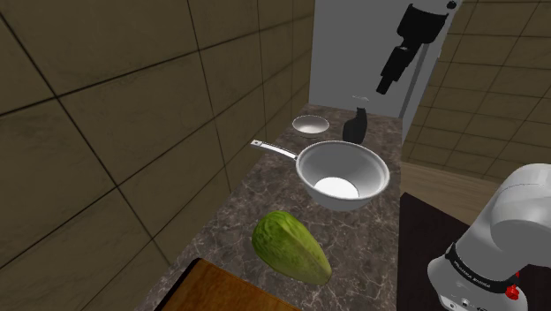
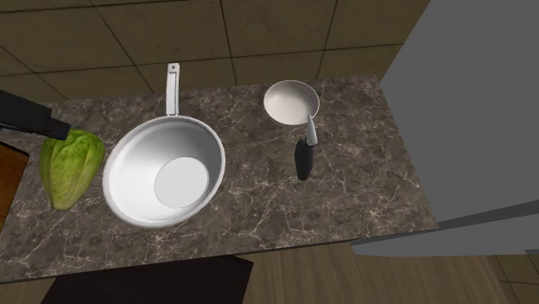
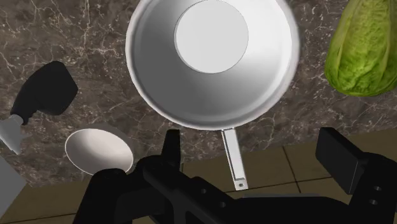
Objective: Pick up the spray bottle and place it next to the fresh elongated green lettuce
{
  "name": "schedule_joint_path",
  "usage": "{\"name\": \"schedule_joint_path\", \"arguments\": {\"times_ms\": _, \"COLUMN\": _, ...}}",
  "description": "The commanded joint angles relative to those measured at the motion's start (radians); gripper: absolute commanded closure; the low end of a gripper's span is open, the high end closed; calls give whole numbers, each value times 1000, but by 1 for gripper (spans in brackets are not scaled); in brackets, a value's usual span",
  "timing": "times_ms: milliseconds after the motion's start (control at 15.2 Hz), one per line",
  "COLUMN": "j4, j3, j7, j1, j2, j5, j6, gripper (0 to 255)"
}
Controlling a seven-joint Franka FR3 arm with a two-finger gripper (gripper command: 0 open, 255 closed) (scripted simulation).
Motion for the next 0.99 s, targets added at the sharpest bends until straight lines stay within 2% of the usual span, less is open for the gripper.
{"name": "schedule_joint_path", "arguments": {"times_ms": 0, "j4": 0, "j3": 0, "j7": 0, "j1": 0, "j2": 0, "j5": 0, "j6": 0, "gripper": 0}}
{"name": "schedule_joint_path", "arguments": {"times_ms": 462, "j4": 3, "j3": -137, "j7": -145, "j1": -27, "j2": 138, "j5": -47, "j6": 112, "gripper": 0}}
{"name": "schedule_joint_path", "arguments": {"times_ms": 924, "j4": 67, "j3": -271, "j7": -293, "j1": -41, "j2": 326, "j5": -56, "j6": 212, "gripper": 0}}
